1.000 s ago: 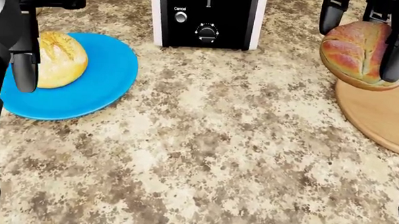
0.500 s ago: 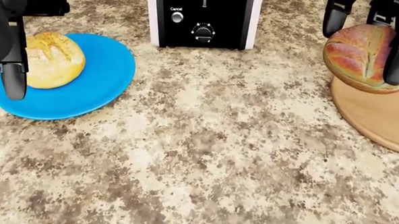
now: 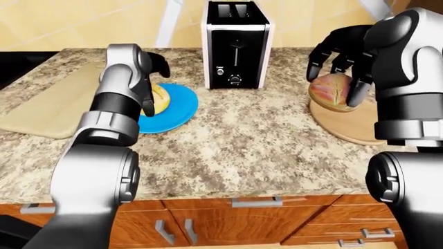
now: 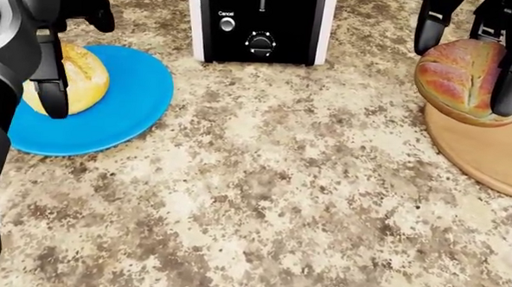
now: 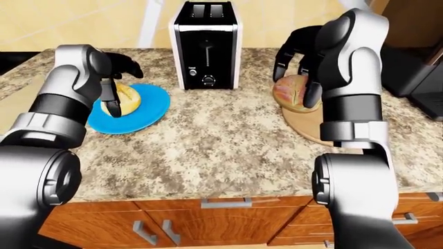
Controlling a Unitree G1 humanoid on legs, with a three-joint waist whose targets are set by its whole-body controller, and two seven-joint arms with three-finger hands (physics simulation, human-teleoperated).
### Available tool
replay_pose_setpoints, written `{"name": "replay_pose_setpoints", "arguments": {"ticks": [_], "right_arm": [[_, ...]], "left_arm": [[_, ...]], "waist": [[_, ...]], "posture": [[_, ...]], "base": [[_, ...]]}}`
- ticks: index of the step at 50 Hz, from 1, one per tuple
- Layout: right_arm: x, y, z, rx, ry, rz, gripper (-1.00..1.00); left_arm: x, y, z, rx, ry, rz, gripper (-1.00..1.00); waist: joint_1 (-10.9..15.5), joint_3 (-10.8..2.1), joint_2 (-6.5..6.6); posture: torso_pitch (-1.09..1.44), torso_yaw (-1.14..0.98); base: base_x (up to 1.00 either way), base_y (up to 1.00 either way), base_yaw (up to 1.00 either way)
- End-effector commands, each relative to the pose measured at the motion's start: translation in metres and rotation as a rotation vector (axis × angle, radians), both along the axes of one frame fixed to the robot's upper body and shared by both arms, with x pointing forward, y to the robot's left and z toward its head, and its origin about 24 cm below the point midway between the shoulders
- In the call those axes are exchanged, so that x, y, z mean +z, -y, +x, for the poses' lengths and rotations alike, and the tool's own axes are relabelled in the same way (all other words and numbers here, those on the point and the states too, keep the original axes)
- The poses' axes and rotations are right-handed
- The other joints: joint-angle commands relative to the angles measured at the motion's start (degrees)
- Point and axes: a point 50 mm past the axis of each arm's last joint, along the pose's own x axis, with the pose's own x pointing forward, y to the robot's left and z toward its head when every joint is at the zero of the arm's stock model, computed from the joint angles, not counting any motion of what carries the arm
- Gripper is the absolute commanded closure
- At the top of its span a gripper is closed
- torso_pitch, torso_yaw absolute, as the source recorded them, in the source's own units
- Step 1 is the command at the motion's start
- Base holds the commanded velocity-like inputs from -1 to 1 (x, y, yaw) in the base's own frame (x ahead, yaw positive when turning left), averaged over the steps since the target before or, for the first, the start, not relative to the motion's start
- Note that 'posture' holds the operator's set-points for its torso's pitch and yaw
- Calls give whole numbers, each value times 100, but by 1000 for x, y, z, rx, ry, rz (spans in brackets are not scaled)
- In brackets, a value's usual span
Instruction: Place all breads on the cutting board.
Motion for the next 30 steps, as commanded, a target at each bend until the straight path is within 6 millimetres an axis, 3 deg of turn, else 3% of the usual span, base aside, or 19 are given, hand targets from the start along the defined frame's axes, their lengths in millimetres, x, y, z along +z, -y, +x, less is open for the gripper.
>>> {"name": "replay_pose_setpoints", "arguments": {"ticks": [1,18,20,22,30], "right_arm": [[26,-1,-7,4,105,-11,100],[24,-1,-7,2,104,-9,100],[24,-1,-7,3,105,-9,100],[23,-1,-7,3,103,-9,100],[22,-1,-8,3,100,-8,100]], "left_arm": [[27,2,-2,-9,94,7,-67],[14,-7,-3,12,54,27,-64],[16,-7,-4,12,56,28,-60],[16,-5,-3,10,57,26,-31],[20,-5,-3,11,66,25,-30]], "waist": [[4,-208,-18],[-4,-210,-16],[-3,-213,-15],[-2,-213,-15],[1,-211,-18]], "posture": [[0,0],[0,0],[0,0],[0,0],[0,0]], "base": [[0,0,0],[0,0,0],[0,0,0],[0,0,0],[0,0,0]]}}
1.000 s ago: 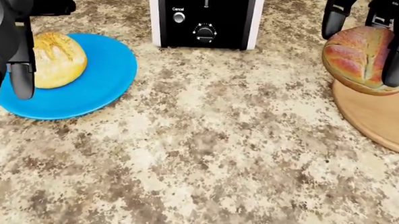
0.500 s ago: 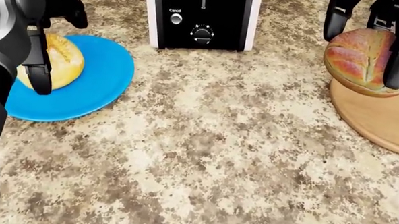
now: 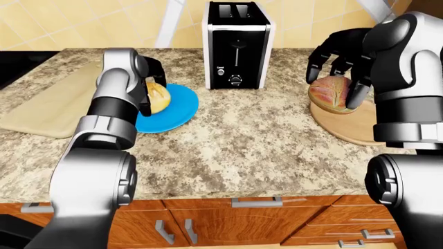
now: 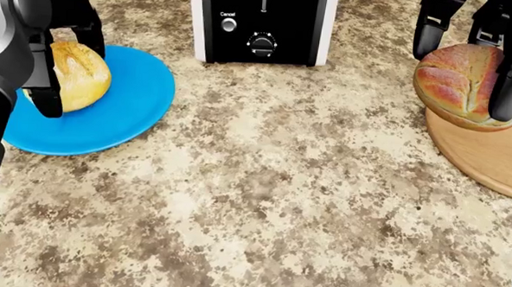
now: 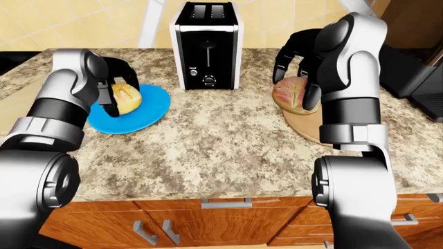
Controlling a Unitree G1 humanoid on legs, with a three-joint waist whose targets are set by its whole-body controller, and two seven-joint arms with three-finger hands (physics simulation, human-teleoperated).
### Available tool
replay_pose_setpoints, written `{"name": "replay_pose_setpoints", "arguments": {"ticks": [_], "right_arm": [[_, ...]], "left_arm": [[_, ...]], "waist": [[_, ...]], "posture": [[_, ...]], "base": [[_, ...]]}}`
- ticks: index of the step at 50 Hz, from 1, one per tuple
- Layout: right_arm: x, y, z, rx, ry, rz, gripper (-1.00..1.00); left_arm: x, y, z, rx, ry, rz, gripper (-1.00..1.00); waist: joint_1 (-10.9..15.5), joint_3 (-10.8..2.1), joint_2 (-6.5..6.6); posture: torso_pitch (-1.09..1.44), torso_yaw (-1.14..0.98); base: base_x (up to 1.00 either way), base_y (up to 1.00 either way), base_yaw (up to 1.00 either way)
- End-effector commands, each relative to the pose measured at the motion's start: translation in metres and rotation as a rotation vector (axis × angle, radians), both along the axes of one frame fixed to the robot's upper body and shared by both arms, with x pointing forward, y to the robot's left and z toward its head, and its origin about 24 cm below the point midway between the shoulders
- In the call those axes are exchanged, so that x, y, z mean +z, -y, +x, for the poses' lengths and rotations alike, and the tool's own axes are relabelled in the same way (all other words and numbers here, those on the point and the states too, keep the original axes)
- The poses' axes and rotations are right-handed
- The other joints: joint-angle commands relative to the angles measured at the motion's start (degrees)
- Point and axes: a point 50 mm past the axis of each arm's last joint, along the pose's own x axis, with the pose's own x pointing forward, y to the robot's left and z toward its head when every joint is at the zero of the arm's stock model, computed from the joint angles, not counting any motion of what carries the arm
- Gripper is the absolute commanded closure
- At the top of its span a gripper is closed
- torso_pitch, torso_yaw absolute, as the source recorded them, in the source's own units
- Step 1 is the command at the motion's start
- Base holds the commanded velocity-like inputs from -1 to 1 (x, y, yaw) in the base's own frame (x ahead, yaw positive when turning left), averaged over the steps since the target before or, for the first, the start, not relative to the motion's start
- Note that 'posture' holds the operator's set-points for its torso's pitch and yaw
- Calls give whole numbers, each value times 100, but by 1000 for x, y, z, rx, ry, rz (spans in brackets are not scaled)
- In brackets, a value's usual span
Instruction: Place all breads on the cutting board.
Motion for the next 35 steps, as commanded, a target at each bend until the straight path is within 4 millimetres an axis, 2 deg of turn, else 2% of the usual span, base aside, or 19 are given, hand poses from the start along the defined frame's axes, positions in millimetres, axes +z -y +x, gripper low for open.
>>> {"name": "replay_pose_setpoints", "arguments": {"ticks": [1,10,11,13,20,29,35], "right_arm": [[26,-1,-7,2,105,-10,100],[25,0,-7,1,103,-8,100],[26,1,-8,0,104,-9,100],[27,1,-8,0,103,-9,100],[22,1,-7,0,100,-9,100],[21,0,-7,0,99,-10,100],[32,1,-10,-2,121,-6,100]], "left_arm": [[27,4,-1,-13,99,7,-31],[22,5,1,-24,111,2,-32],[23,7,1,-31,117,0,-1],[29,10,1,-38,141,-18,100],[79,11,-2,-71,350,-73,100],[96,8,-3,-74,489,-94,100],[122,2,-10,-56,579,-194,100]], "waist": [[-1,-207,-11],[-3,-212,-8],[-2,-213,-9],[0,-213,-10],[-10,-200,-35],[-6,-193,4],[-28,-190,13]], "posture": [[0,0],[0,0],[0,0],[0,0],[0,0],[0,0],[0,0]], "base": [[0,0,0],[0,0,0],[0,0,0],[0,0,0],[0,0,0],[0,0,0],[0,0,0]]}}
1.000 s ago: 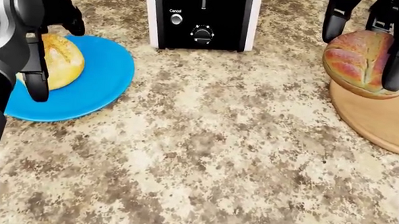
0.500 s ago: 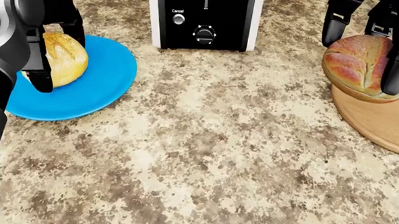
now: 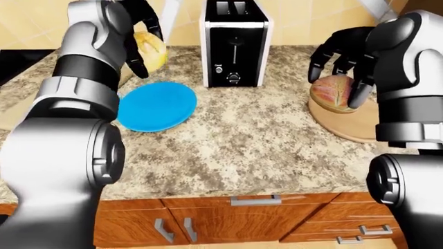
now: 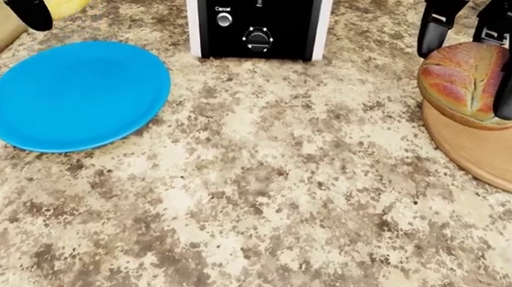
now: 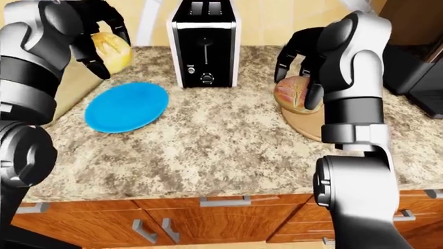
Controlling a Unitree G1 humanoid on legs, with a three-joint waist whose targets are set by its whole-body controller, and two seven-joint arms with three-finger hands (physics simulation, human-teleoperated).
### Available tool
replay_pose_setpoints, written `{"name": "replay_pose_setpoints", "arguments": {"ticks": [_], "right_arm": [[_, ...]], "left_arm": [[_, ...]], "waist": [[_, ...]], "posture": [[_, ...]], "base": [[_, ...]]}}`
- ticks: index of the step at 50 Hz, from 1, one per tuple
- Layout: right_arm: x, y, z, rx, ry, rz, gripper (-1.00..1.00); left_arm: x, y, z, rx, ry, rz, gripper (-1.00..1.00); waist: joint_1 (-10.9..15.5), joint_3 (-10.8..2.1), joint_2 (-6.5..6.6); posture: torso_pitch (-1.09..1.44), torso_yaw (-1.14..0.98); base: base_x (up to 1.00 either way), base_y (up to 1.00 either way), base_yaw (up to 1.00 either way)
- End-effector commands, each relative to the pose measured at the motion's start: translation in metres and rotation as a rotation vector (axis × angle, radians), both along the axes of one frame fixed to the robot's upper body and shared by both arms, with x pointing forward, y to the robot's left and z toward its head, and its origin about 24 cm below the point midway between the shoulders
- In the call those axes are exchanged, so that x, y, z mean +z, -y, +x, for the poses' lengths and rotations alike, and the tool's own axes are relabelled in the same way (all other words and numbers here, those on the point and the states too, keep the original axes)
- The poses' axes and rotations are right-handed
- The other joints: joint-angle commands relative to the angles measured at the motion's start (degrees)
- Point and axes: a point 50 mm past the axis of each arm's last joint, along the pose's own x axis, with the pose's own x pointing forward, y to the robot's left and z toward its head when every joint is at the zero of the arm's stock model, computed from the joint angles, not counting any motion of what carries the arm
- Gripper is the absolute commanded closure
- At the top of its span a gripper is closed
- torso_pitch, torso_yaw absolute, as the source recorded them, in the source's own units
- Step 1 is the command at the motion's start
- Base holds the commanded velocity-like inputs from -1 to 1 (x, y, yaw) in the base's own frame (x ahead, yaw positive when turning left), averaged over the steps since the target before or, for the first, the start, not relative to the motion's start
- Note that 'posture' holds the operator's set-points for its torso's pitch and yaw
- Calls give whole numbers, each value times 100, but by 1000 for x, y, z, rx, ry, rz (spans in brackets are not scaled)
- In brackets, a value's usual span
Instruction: Place all breads on the cutting board.
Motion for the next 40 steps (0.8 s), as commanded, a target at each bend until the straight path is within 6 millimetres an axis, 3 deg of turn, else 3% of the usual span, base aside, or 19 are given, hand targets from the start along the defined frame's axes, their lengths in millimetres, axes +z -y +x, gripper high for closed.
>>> {"name": "replay_pose_setpoints", "arguments": {"ticks": [1,7,19,25,26,28,30,33,40], "right_arm": [[32,-2,-9,6,119,-9,100],[55,1,-15,-7,185,10,100],[96,4,-34,-31,339,18,100],[108,7,-40,-50,383,15,100],[107,8,-40,-51,386,13,100],[109,7,-40,-53,390,12,100],[109,6,-40,-53,390,12,100],[109,5,-39,-50,393,11,100],[105,4,-37,-48,389,20,100]], "left_arm": [[40,1,-11,-17,145,-35,100],[61,-11,-21,-35,212,-186,100],[92,-33,-42,-36,269,-245,100],[91,-45,-44,-7,272,-246,100],[91,-46,-45,-5,273,-245,100],[93,-47,-46,-1,275,-250,100],[93,-47,-46,1,275,-246,100],[91,-49,-45,5,276,-243,100],[82,-46,-40,3,259,-239,100]], "waist": [[8,-245,-7],[3,-203,14],[0,-139,37],[3,-106,45],[-3,-219,78],[77,-218,-40],[113,-306,-226],[191,-309,-245],[158,-179,143]], "posture": [[0,0],[0,0],[0,0],[0,0],[0,0],[0,0],[0,0],[0,0],[0,0]], "base": [[0,0,0],[0,0,0],[0,0,0],[0,0,0],[0,23,0],[0,37,0],[0,56,0],[0,68,0],[0,68,0]]}}
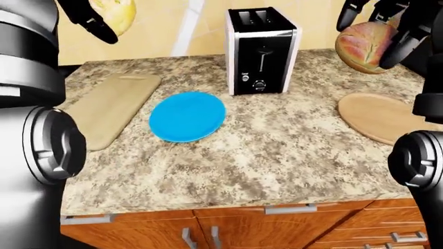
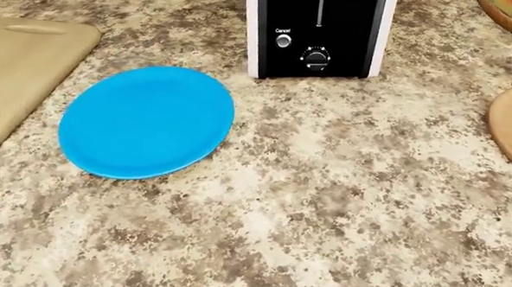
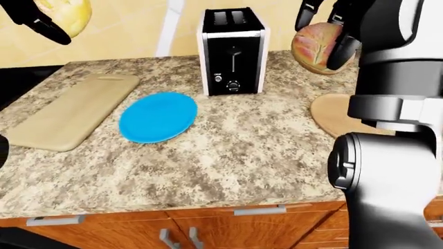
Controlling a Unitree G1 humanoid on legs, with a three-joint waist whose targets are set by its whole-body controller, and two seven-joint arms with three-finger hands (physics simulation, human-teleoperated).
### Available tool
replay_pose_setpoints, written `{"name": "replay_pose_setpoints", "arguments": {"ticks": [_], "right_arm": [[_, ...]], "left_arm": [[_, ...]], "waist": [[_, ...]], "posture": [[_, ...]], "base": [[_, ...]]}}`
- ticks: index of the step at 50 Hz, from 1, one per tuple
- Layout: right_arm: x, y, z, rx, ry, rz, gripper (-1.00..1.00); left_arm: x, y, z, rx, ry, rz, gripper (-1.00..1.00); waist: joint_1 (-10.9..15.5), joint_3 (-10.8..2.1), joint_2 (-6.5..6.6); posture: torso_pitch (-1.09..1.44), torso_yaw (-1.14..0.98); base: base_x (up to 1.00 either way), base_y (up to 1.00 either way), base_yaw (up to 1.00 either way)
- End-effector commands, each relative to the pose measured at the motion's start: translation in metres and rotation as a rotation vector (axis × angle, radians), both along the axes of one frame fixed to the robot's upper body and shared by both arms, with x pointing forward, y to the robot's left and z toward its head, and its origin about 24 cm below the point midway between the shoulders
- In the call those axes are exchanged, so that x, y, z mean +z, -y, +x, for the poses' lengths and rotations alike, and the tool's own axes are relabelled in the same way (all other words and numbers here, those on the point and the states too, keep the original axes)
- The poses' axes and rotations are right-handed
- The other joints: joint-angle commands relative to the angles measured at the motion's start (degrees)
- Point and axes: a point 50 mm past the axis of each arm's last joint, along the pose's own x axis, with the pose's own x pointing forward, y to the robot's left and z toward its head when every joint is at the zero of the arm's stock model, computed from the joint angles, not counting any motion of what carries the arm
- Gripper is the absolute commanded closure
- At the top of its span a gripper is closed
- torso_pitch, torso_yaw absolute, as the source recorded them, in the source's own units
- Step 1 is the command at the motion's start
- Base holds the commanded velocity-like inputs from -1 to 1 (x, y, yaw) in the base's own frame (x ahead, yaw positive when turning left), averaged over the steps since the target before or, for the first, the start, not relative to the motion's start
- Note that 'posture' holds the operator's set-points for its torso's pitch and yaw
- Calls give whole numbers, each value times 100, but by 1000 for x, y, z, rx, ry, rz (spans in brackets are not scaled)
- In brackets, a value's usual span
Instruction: Place all breads on the cutting board.
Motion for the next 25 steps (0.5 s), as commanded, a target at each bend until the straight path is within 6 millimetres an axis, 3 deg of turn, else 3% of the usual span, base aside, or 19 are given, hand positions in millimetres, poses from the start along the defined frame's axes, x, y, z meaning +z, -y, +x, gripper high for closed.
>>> {"name": "replay_pose_setpoints", "arguments": {"ticks": [1,3,4,6,10,23,25], "right_arm": [[20,-7,-9,21,96,-16,100],[19,-7,-8,21,97,-13,100],[18,-8,-7,22,97,-12,100],[17,-8,-6,23,97,-11,100],[16,-8,-6,23,95,-10,100],[19,-8,-8,27,105,-8,100],[19,-7,-8,27,106,-6,100]], "left_arm": [[17,0,-8,3,67,7,100],[19,0,-8,3,72,7,100],[20,1,-9,1,73,7,100],[19,1,-8,2,72,6,100],[19,0,-8,5,71,9,100],[21,-3,-10,9,77,4,100],[22,-3,-11,8,77,1,100]], "waist": [[31,-148,-58],[-12,-239,293],[-51,-273,277],[-53,-146,274],[-113,-110,-32],[-184,-176,-217],[-164,-208,-295]], "posture": [[0,0],[0,0],[0,0],[0,0],[0,0],[0,0],[0,0]], "base": [[0,68,0],[0,68,0],[0,68,0],[0,68,0],[0,64,0],[0,45,0],[0,41,0]]}}
